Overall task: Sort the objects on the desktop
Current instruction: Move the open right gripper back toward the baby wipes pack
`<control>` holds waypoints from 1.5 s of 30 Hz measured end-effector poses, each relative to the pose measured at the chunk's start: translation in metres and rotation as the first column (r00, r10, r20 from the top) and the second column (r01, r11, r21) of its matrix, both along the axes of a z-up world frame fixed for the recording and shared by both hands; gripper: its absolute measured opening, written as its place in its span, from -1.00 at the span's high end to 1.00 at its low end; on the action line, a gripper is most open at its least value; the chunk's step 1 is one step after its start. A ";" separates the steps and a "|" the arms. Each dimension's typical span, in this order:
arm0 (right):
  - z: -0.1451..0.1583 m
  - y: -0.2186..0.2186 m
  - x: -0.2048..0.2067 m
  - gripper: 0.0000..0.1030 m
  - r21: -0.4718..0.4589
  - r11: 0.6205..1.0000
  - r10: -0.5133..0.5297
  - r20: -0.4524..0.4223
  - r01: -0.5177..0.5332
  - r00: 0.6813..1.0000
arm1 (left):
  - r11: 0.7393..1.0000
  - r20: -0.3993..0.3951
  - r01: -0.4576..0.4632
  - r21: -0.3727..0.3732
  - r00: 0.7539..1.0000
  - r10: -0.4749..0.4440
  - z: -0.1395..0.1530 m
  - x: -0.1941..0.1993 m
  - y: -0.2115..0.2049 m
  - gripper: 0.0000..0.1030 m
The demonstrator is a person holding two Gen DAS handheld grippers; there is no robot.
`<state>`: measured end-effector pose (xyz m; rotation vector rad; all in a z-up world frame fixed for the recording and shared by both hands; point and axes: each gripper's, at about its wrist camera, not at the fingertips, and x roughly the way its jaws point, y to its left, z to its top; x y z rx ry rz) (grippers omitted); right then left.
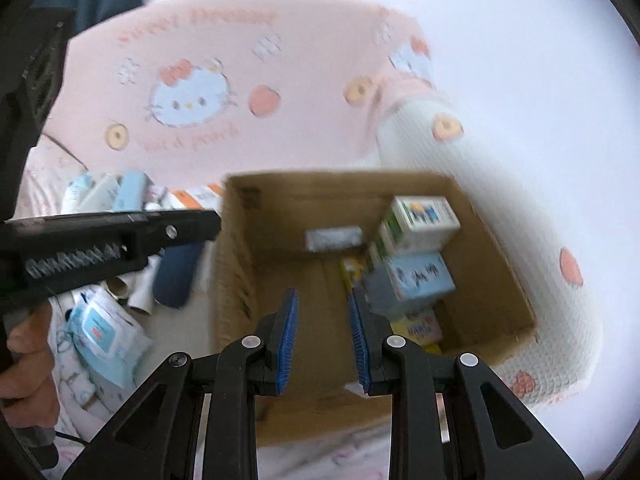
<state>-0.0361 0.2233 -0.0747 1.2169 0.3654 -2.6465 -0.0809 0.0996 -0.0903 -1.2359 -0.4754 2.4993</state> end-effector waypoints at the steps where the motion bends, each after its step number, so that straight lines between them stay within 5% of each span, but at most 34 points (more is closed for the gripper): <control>1: -0.001 -0.006 0.004 0.57 -0.001 1.000 0.009 -0.015 -0.009 1.000 | 1.000 -0.010 0.003 -0.005 1.000 -0.003 0.001 0.005 -0.006 0.82; 7: -0.006 -0.054 0.019 0.57 -0.019 0.999 0.027 -0.047 -0.028 0.999 | 0.999 -0.024 -0.037 0.010 0.999 0.037 0.000 0.029 -0.051 0.82; 18: -0.042 -0.128 0.033 0.57 -0.018 0.970 0.242 -0.060 -0.244 0.968 | 0.978 0.030 -0.205 0.023 0.978 0.205 -0.041 0.068 -0.138 0.82; 25: -0.061 -0.142 0.041 0.57 -0.045 0.955 0.292 -0.044 -0.294 0.955 | 0.959 0.106 -0.278 0.054 0.957 0.271 -0.084 0.079 -0.162 0.82; 29: -0.074 -0.134 0.033 0.57 -0.125 0.952 0.281 0.011 -0.278 0.960 | 0.949 0.100 -0.316 0.003 0.944 0.314 -0.102 0.079 -0.164 0.82; 35: -0.094 -0.137 0.025 0.57 -0.170 0.943 0.301 0.073 -0.285 0.951 | 0.942 0.080 -0.331 0.048 0.942 0.327 -0.126 0.083 -0.173 0.30; 38: -0.106 -0.142 0.021 0.57 -0.216 0.933 0.316 0.108 -0.288 0.942 | 0.938 0.097 -0.332 0.102 0.942 0.322 -0.139 0.084 -0.181 0.28; 45: -0.133 -0.162 0.016 0.52 -0.242 0.926 0.337 0.190 -0.289 0.922 | 0.924 0.223 -0.381 0.019 0.903 0.367 -0.151 0.083 -0.206 0.23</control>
